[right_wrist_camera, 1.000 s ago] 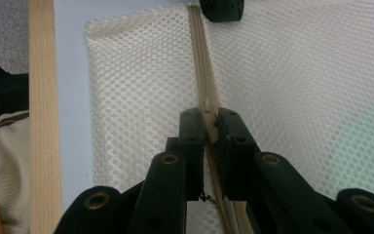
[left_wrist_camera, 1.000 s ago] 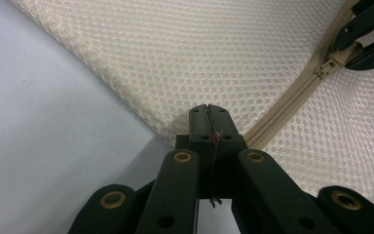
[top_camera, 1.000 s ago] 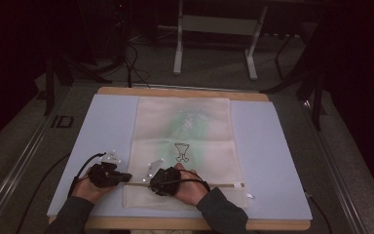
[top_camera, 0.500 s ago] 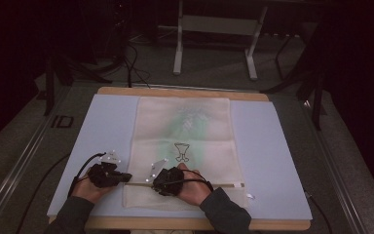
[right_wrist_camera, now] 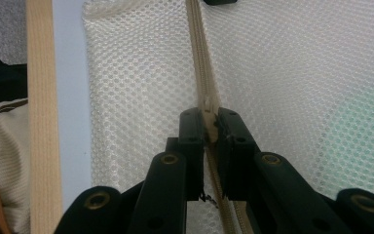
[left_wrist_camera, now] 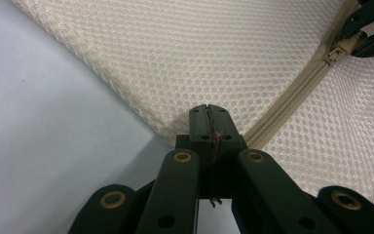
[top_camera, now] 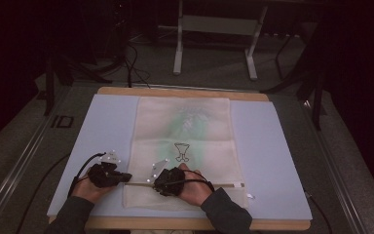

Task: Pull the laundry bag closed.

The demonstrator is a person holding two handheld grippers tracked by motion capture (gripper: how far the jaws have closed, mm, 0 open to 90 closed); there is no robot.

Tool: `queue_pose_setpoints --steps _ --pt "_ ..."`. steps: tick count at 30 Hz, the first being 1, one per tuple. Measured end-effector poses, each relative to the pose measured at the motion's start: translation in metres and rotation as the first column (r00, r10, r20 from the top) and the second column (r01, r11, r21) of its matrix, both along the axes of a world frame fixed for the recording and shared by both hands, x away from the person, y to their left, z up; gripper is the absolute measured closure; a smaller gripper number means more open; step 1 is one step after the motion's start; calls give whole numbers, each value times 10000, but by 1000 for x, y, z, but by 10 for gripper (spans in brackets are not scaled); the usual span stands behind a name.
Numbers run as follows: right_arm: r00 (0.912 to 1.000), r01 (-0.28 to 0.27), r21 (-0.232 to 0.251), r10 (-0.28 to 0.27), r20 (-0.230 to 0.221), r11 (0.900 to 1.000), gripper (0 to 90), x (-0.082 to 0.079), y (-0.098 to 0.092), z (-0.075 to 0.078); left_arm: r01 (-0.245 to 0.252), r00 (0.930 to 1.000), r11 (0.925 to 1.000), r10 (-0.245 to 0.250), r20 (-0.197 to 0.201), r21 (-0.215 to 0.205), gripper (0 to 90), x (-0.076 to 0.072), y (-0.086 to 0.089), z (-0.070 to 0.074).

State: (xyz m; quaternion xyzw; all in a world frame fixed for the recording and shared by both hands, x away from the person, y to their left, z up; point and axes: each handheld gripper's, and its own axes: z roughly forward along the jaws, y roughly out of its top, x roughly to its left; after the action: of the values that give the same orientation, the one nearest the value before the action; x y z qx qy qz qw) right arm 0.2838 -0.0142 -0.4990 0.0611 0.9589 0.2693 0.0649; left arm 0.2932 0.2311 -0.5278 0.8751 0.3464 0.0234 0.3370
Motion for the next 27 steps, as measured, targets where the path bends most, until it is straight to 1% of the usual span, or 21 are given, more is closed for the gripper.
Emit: queue_pose_setpoints --steps 11,27 --pt "10000 7 -138 -7 -5 9999 819 0 -1 -1 -5 10000 10000 5 -7 -4 900 0 0 0" --pt "10000 37 -117 -37 -35 9999 819 0 -6 1 -34 10000 10000 34 -39 -42 900 0 0 0"
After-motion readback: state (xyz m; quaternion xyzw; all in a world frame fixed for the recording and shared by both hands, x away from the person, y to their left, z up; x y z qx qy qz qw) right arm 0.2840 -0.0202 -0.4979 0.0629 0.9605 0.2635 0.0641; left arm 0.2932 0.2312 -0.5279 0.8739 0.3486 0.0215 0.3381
